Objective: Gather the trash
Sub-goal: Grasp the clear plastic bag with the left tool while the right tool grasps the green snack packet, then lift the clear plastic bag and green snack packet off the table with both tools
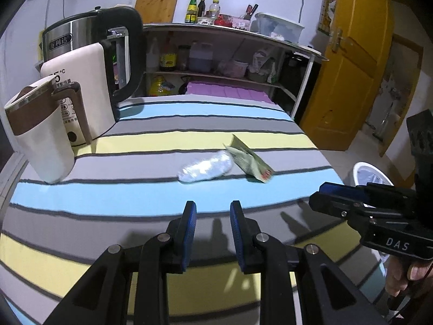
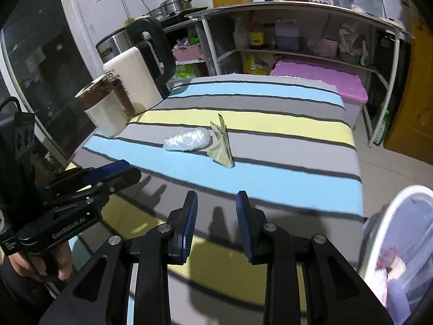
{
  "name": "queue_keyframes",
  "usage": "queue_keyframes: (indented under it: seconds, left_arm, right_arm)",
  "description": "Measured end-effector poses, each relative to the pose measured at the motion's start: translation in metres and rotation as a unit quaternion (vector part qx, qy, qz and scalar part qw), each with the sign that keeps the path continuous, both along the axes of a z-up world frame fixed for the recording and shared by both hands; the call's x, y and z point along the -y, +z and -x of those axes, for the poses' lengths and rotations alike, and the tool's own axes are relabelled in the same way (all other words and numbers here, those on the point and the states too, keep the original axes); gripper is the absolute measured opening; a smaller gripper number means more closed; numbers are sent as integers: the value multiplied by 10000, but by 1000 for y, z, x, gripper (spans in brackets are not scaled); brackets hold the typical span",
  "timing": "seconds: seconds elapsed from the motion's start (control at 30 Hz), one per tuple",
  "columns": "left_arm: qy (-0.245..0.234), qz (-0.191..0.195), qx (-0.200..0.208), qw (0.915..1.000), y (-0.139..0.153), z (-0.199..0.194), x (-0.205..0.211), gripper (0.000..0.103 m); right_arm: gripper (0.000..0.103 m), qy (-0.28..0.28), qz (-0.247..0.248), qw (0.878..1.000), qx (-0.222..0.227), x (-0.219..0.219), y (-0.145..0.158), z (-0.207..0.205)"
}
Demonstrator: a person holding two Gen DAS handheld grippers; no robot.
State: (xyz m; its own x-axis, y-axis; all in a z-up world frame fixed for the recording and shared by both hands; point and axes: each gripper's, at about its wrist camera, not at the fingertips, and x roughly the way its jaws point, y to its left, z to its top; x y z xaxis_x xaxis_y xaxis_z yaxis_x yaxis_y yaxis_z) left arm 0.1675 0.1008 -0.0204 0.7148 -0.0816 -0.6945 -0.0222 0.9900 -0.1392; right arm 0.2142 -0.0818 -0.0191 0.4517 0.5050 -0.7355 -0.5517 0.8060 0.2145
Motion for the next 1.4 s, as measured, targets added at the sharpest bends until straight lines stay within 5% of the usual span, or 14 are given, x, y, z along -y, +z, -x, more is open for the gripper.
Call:
queue_keyframes:
  seconds: [0.77, 1.0, 1.1, 1.4]
  left_arm:
    - [-308, -133, -298, 9990, -21, -77, -15, 26]
    - [-465, -48, -266, 9986, -22, -82, -16, 34]
    - [-608, -52, -252, 9978, -21, -84, -13, 39]
    - [-925, -264, -412, 9945, -29, -95, 3, 47]
  right_arm:
    - [30, 139, 11, 9992, -382, -48, -37, -81]
    - [23, 153, -40, 9991, -385, -48, -40, -81]
    - [4, 47, -95, 9993, -358, -42, -36, -82]
    - [3, -96, -114, 9992, -365, -28, -31, -80]
